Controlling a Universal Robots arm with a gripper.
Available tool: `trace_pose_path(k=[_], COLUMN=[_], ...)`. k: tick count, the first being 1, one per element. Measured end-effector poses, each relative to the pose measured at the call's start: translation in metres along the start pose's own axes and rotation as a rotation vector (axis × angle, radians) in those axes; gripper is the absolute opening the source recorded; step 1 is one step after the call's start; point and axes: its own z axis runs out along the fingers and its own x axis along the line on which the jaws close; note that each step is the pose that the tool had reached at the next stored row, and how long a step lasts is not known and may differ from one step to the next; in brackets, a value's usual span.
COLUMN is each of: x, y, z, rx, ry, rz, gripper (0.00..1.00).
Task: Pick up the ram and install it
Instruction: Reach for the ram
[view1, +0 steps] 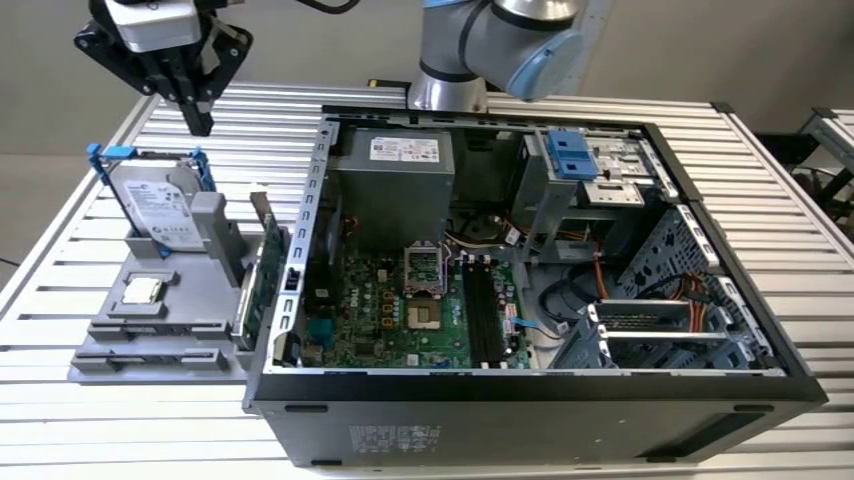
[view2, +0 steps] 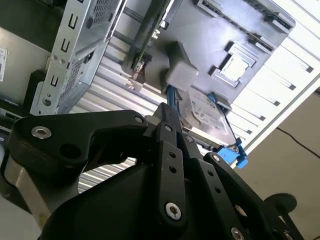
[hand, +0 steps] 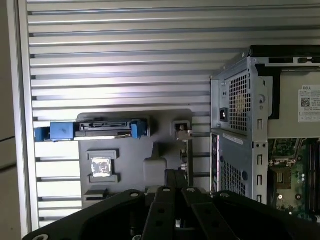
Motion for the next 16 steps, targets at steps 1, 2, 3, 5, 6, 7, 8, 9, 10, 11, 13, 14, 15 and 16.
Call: trace_pose_path(k=[1, 2, 3, 5, 6, 7, 8, 9, 10, 11, 13, 14, 15, 16], x=[0.0019, 0.0036, 0.0053, 0.0087, 0.0104, 0.0120, 0.0137, 0.0154, 0.0172, 0.0187, 0.0222, 0.0239, 0.0257, 0.0273], y=[-0.0001, -0.0001, -0.0002, -0.0004, -0.0004, -0.0005, -0.0006, -0.0006, -0.0007, -0.0008, -0.0009, -0.0010, -0.0011, -0.0012], z=[0.0000, -0.0001, -0.0001, -0.0001, -0.0002, -0.0001, -0.0002, -0.0003, -0.0003, -0.0003, -0.0004, -0.0004, -0.0004, -0.0005], rx=[0.0001, 0.0000, 0.0001, 0.0000, 0.0001, -0.0001, 0.0000, 0.0000, 0.0000, 0.0000, 0.0000, 0.0001, 0.0000, 0.0001], ry=[0.0000, 0.0000, 0.0001, 0.0000, 0.0001, -0.0001, 0.0000, 0.0000, -0.0001, -0.0001, 0.0000, 0.0000, 0.0000, 0.0001], rz=[0.000, 0.000, 0.000, 0.000, 0.000, 0.000, 0.000, 0.000, 0.000, 0.000, 0.000, 0.000, 0.000, 0.000], gripper=[0.00, 0.00, 0.00, 0.00, 0.00, 0.00, 0.00, 0.00, 0.00, 0.00, 0.00, 0.00, 0.00, 0.00])
